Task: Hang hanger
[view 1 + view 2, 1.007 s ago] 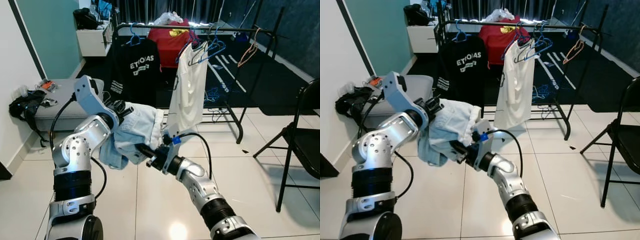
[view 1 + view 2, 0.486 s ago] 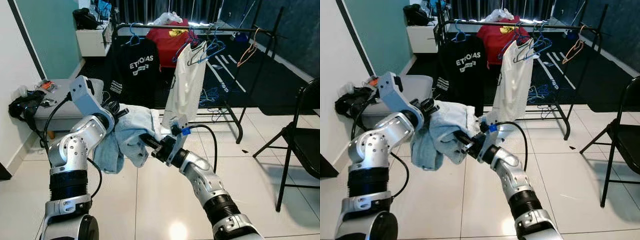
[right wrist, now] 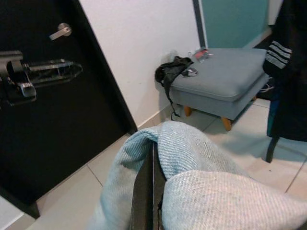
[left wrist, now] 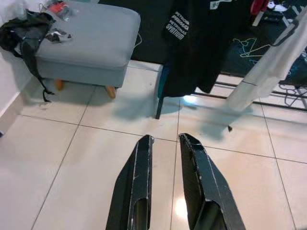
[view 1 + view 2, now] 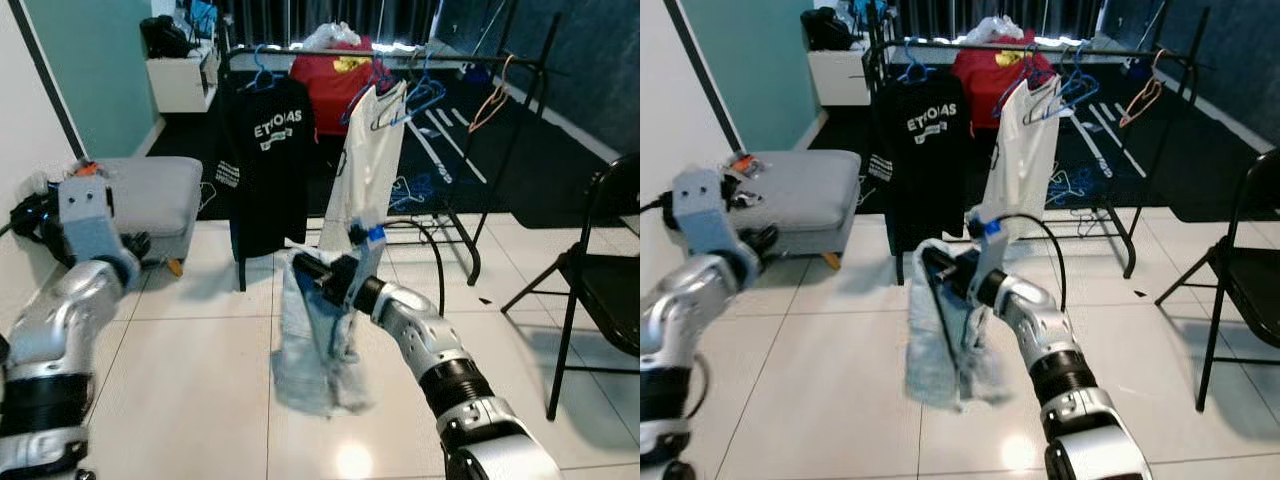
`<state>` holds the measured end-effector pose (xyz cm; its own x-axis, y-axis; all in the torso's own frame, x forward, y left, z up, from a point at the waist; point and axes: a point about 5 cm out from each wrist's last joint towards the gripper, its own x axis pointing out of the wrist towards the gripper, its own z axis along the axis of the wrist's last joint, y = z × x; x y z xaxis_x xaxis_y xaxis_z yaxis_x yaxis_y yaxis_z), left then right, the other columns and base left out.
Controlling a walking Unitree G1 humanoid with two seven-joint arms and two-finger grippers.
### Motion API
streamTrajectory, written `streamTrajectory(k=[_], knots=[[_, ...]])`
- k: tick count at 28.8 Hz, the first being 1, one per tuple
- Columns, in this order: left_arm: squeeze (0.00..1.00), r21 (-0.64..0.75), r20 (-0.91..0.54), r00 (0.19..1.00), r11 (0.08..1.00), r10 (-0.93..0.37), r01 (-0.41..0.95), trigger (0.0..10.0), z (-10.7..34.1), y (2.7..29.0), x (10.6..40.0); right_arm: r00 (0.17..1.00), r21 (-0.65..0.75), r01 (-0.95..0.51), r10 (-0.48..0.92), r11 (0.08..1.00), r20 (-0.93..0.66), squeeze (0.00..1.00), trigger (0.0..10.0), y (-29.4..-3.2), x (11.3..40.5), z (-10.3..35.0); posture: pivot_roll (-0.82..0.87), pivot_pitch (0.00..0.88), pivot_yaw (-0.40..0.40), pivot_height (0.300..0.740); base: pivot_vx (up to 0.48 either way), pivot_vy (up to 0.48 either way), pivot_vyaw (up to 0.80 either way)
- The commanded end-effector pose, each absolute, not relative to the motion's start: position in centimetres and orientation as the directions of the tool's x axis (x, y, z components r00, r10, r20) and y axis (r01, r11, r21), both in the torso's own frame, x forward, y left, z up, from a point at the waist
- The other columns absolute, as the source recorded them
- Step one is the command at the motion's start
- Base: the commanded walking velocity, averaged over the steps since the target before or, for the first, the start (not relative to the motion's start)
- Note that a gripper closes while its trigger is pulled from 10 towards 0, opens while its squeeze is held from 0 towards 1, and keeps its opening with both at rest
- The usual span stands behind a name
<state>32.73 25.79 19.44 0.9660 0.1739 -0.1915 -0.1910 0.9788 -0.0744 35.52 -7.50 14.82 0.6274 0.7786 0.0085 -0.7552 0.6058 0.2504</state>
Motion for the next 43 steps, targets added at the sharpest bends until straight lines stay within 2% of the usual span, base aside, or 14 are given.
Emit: streamTrajectory(k=[1, 3, 4, 5, 6, 7, 8, 10, 13, 20, 23, 31, 42, 43], knots=[[0.0, 0.013, -0.215, 0.977, 1.0, -0.02, 0.024, 10.0, 18.8, 24.2, 31.8, 0.588, 0.233, -0.79, 0.809, 0.567, 0.026, 0.0, 0.0, -7.2, 35.8, 16.3, 0.06, 0.0, -0.051, 0.74, 0.0, 0.0, 0.0], [0.0, 0.011, -0.239, 0.918, 0.945, -0.316, 0.328, 10.0, 17.6, 21.1, 29.8, 0.554, 0.214, -0.813, 0.832, 0.541, 0.004, 0.0, 0.0, -7.5, 36.0, 17.0, 0.06, 0.0, -0.059, 0.74, 0.0, 0.0, 0.0], [0.0, 0.011, -0.239, 0.918, 0.945, -0.316, 0.328, 10.0, 17.6, 21.1, 29.8, 0.554, 0.214, -0.813, 0.832, 0.541, 0.004, 0.0, 0.0, -7.5, 36.0, 17.0, 0.06, 0.0, -0.059, 0.74, 0.0, 0.0, 0.0], [0.22, 0.002, -0.218, 0.882, 0.903, -0.418, 0.429, 10.0, 17.0, 19.3, 28.7, 0.545, 0.204, -0.82, 0.838, 0.534, -0.003, 0.0, 0.0, -7.8, 36.2, 17.5, 0.05, 0.0, -0.062, 0.74, 0.0, 0.0, 0.0], [0.22, 0.002, -0.218, 0.882, 0.903, -0.418, 0.429, 10.0, 17.0, 19.3, 28.7, 0.545, 0.204, -0.82, 0.838, 0.534, -0.003, 0.0, 0.0, -7.8, 36.2, 17.5, 0.05, 0.0, -0.062, 0.74, 0.0, 0.0, 0.0], [1.0, -0.03, -0.17, 0.852, 0.867, -0.495, 0.498, 10.0, 16.4, 17.5, 27.8, 0.555, 0.199, -0.816, 0.832, 0.543, 0.002, 0.0, 0.0, -8.2, 36.5, 18.1, 0.05, 0.0, -0.063, 0.74, 0.0, 0.0, 0.0], [1.0, -0.03, -0.17, 0.852, 0.867, -0.495, 0.498, 10.0, 16.4, 17.5, 27.8, 0.555, 0.199, -0.816, 0.832, 0.543, 0.002, 0.0, 0.0, -8.2, 36.5, 18.1, 0.05, 0.0, -0.063, 0.74, 0.0, 0.0, 0.0], [1.0, -0.018, -0.096, 0.831, 0.836, -0.548, 0.548, 10.0, 15.7, 15.3, 27.0, 0.566, 0.212, -0.809, 0.823, 0.548, 0.035, 0.0, 0.0, -8.5, 36.9, 19.2, 0.04, 0.0, -0.067, 0.74, 0.0, 0.0, 0.0], [1.0, 0.044, -0.064, 0.836, 0.836, -0.544, 0.547, 10.0, 15.4, 14.6, 27.0, 0.559, 0.218, -0.815, 0.828, 0.536, 0.052, 0.0, 0.0, -8.5, 36.9, 19.6, 0.04, 0.0, -0.068, 0.74, 0.0, 0.0, 0.0], [1.0, 0.144, -0.009, 0.854, 0.844, -0.521, 0.516, 10.0, 16.3, 15.2, 27.4, 0.558, 0.211, -0.817, 0.827, 0.537, 0.058, 0.0, 0.0, -8.7, 37.1, 20.0, 0.05, 0.0, -0.068, 0.74, 0.0, 0.0, 0.0], [1.0, 0.201, -0.03, 0.863, 0.843, -0.504, 0.499, 10.0, 16.5, 15.9, 27.4, 0.563, 0.213, -0.815, 0.823, 0.539, 0.071, 0.0, 0.0, -8.9, 37.3, 20.4, 0.05, 0.001, -0.066, 0.74, 0.0, 0.0, 0.0], [1.0, 0.209, -0.174, 0.771, 0.742, -0.612, 0.637, 10.0, 14.3, 14.9, 25.7, 0.551, 0.226, -0.823, 0.83, 0.521, 0.093, 0.0, 0.0, -9.1, 37.3, 21.1, 0.05, 0.011, -0.06, 0.74, 0.0, 0.0, 0.0], [0.95, 0.2, -0.232, 0.783, 0.759, -0.577, 0.619, 10.0, 12.6, 14.8, 26.3, 0.531, 0.235, -0.836, 0.84, 0.497, 0.113, 0.0, 0.0, -8.9, 37.2, 21.5, 0.05, 0.009, -0.06, 0.74, 0.0, 0.0, 0.0], [0.58, 0.192, -0.229, 0.797, 0.776, -0.559, 0.6, 6.2, 12.5, 14.7, 26.8, 0.525, 0.238, -0.839, 0.843, 0.489, 0.12, 0.0, 0.0, -8.8, 37.1, 21.6, 0.06, 0.009, -0.059, 0.74, 0.0, 0.0, 0.0]])
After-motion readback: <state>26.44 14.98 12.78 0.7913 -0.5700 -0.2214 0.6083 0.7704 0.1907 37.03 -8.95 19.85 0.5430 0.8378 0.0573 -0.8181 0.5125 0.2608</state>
